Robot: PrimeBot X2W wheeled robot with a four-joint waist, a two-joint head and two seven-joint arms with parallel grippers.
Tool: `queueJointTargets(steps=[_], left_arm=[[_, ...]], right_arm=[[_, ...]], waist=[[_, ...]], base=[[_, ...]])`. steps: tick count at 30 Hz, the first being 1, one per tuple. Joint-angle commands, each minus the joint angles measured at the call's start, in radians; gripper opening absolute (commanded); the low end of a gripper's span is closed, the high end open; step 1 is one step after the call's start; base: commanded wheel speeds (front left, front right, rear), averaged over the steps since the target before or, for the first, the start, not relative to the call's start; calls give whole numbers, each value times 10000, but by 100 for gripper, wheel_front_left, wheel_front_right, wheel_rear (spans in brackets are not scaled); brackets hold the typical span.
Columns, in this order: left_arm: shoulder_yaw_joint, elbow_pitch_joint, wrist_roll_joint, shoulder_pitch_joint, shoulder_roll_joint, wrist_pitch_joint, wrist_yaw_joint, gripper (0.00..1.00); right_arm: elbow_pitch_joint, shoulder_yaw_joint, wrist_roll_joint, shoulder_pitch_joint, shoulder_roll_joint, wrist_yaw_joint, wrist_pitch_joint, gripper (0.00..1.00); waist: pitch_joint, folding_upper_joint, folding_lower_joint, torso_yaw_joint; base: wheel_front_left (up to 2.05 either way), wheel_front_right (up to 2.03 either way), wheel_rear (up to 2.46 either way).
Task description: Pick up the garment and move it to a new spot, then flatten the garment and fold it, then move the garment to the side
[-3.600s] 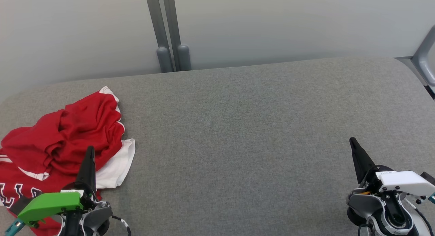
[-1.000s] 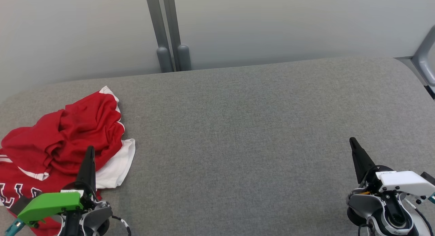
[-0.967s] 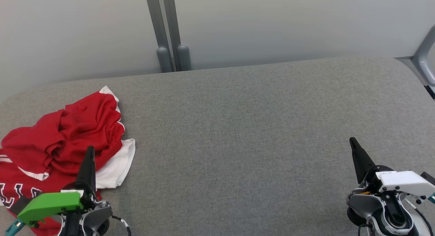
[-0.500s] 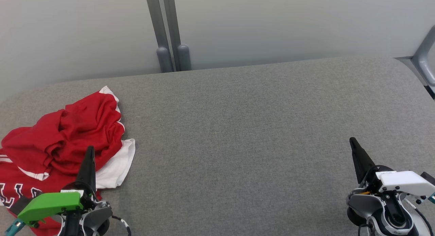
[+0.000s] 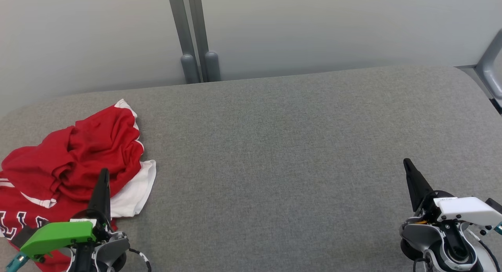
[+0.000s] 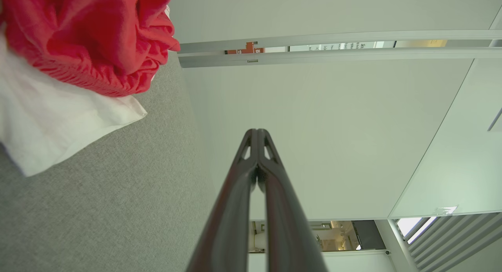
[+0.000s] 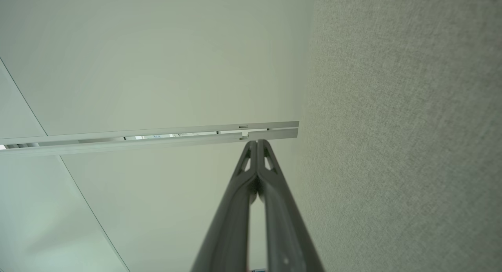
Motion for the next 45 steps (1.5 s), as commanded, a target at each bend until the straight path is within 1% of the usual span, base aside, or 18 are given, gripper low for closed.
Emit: queueJointTargets(steps=[1,5,6,9,16,20,24,32,41,45], left_arm=[[24,-2,8,-134,69,36,-53,0],[24,-4,8,-134,69,36,-53,0],[-6,23,0,13,-8,-4,2,100],[-43,253,1,192,-46,-13,17,100],[-479,217,91,211,-37,-379,13,100],[-627,236,406,200,-32,-571,11,100],[-640,198,914,233,-27,-755,9,100],[-752,32,2538,295,-18,-1096,175,100],[-1204,-22,4764,431,-7,-1455,251,100],[-1318,78,5715,491,-2,-1599,285,100]], right_arm=[[8,1,78,-51,-7,9,18,0],[8,1,78,-51,-7,9,17,0],[29,2,-4,12,4,0,0,100],[234,14,-4,193,61,-2,-5,100],[-2,157,-164,365,15,-1,-280,100],[-92,280,-467,439,-82,-1,-526,100],[-180,454,-1023,480,-239,0,-747,100],[-507,475,-3177,591,-385,0,-1098,100],[-966,589,-5657,724,-523,1,-1456,100],[-1079,658,-6537,822,-615,1,-1601,100]], waist=[[0,-1,0,0],[0,-1,0,0],[0,-1,0,0],[1,-1,0,0],[5,-1,0,18],[4,-1,0,19],[-4,-1,0,4],[-5,-1,0,10],[-21,-1,0,19],[-42,-1,0,17]], base=[[0,0,0],[0,0,0],[0,0,0],[0,0,0],[0,0,0],[0,0,0],[0,0,0],[0,0,0],[0,0,0],[0,0,0]])
